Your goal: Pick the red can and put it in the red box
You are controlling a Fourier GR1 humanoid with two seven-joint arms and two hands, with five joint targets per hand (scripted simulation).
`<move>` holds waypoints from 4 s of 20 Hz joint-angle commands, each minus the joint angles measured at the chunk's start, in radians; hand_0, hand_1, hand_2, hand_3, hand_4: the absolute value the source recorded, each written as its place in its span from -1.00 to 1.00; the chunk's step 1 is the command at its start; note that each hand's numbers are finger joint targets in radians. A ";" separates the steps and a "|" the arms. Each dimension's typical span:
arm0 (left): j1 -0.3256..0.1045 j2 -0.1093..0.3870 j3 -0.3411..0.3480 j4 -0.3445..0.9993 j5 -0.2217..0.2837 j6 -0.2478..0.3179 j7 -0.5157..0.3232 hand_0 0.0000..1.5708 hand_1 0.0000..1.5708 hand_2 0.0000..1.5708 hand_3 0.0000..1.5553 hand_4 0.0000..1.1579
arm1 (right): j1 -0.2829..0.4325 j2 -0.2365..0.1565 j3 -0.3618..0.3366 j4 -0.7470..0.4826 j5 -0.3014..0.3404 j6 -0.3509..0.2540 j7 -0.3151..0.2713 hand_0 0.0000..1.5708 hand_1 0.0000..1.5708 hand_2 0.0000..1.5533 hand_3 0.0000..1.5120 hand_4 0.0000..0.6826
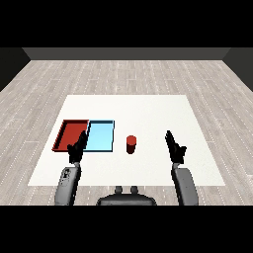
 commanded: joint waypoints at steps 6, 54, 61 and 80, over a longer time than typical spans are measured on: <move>-0.011 -0.005 0.002 -0.079 0.027 -0.035 0.031 -1.00 -1.00 -1.00 -1.00 -1.00 | 0.093 -0.029 -0.039 -0.043 -0.060 0.114 -0.064 -1.00 -1.00 -1.00 -1.00 -1.00; -0.045 -0.072 0.018 0.006 0.027 -0.015 -0.480 -1.00 -1.00 -1.00 -1.00 -1.00 | -0.145 0.090 0.131 0.235 -0.173 0.050 -0.383 -1.00 -1.00 -1.00 -1.00 -1.00; -0.077 -0.023 0.067 -0.072 0.090 -0.048 -0.374 -1.00 -1.00 -1.00 -1.00 -1.00 | -0.231 0.090 0.186 0.359 -0.230 -0.033 -0.431 -1.00 -1.00 -1.00 -1.00 -1.00; -0.020 -0.055 0.035 -0.029 0.089 -0.082 -0.480 -1.00 -1.00 -1.00 -1.00 -1.00 | -0.305 0.090 0.281 0.502 -0.332 -0.089 -0.491 -1.00 -1.00 -1.00 -1.00 -1.00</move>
